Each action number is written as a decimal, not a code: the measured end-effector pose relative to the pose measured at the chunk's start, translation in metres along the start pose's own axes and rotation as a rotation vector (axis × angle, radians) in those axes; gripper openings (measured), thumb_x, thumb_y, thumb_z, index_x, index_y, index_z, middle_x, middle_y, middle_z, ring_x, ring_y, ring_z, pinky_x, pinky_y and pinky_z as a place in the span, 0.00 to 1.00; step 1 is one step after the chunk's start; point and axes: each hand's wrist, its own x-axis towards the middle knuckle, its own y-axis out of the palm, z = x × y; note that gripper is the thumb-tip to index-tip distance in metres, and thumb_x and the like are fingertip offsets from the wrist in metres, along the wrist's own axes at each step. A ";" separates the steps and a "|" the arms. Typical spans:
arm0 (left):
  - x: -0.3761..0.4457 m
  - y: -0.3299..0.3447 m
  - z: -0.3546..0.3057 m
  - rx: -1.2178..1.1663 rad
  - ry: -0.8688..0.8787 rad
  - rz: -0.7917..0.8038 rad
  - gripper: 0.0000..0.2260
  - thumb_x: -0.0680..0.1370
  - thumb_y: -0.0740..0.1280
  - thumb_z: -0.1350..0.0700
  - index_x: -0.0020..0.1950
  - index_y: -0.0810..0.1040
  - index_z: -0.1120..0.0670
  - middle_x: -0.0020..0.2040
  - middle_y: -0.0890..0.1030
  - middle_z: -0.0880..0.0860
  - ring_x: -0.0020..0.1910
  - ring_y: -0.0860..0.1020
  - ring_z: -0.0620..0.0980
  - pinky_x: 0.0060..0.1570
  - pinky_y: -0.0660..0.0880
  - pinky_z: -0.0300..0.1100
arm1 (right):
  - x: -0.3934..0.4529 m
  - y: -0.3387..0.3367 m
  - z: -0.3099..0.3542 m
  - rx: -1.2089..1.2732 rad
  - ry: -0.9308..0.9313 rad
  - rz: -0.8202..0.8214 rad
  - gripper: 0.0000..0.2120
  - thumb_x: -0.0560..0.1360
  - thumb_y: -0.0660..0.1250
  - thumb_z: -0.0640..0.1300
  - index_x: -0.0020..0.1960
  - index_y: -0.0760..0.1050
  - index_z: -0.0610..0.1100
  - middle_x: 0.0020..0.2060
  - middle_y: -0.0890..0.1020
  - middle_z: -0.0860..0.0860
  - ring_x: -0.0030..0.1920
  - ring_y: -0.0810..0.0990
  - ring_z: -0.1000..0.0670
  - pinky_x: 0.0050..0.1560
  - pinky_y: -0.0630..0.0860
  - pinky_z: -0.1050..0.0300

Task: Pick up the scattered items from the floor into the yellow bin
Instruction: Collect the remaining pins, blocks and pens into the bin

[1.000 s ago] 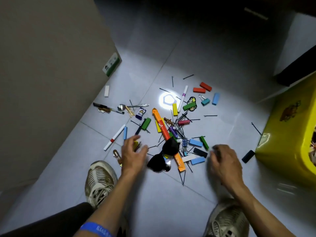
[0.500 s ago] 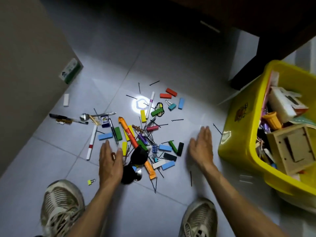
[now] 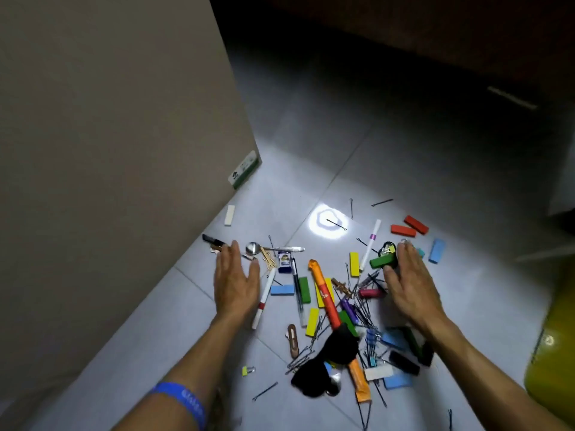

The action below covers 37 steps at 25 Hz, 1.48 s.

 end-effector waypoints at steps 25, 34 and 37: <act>0.003 0.055 -0.037 -0.015 0.347 0.332 0.31 0.80 0.45 0.36 0.80 0.42 0.47 0.80 0.41 0.45 0.77 0.37 0.40 0.76 0.39 0.42 | 0.093 -0.014 0.026 -0.295 -0.144 0.012 0.30 0.82 0.42 0.57 0.79 0.49 0.42 0.80 0.49 0.44 0.79 0.49 0.43 0.78 0.48 0.43; -0.047 0.017 -0.011 0.004 0.034 -0.001 0.29 0.82 0.51 0.40 0.80 0.46 0.45 0.81 0.44 0.48 0.79 0.44 0.48 0.76 0.41 0.48 | -0.033 0.013 0.000 -0.085 -0.041 0.081 0.33 0.81 0.40 0.60 0.80 0.49 0.43 0.79 0.47 0.46 0.79 0.45 0.47 0.78 0.45 0.47; -0.071 0.011 0.021 -0.015 -0.424 0.140 0.30 0.83 0.52 0.42 0.80 0.41 0.47 0.81 0.38 0.52 0.79 0.39 0.54 0.77 0.43 0.54 | -0.079 0.006 -0.020 -0.087 0.136 0.171 0.35 0.81 0.40 0.59 0.78 0.51 0.36 0.79 0.50 0.38 0.79 0.48 0.42 0.78 0.48 0.44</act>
